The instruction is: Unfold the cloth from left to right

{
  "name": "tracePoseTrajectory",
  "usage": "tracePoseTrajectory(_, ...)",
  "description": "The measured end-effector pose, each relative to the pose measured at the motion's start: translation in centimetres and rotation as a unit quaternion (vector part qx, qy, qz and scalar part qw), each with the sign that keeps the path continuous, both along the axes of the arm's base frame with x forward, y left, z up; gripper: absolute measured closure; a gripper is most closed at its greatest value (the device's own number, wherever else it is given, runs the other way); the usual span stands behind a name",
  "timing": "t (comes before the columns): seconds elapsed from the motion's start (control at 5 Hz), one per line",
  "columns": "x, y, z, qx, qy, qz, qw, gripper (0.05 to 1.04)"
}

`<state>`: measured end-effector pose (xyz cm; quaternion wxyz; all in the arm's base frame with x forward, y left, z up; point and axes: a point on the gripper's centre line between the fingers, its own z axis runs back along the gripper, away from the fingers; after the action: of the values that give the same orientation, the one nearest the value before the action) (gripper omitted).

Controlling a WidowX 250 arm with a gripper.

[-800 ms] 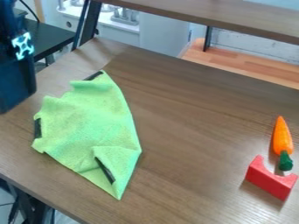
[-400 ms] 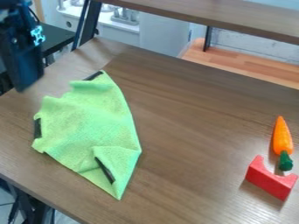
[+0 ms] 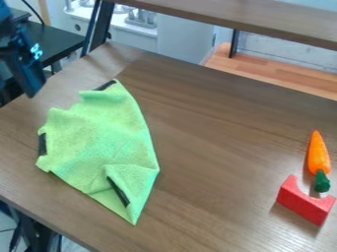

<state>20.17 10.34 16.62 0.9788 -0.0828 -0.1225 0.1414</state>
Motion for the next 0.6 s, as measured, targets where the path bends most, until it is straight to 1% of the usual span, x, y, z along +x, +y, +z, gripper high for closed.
tracePoseTrajectory(0.2,1.1,3.5,-2.9,0.002,-0.030,0.048,0.9984,0.083)
tracePoseTrajectory(0.4,1.8,5.3,-5.5,0.006,-0.077,0.099,0.9920,0.083)
tracePoseTrajectory(0.6,2.3,6.8,-8.3,-0.006,-0.102,0.157,0.9824,0.083)
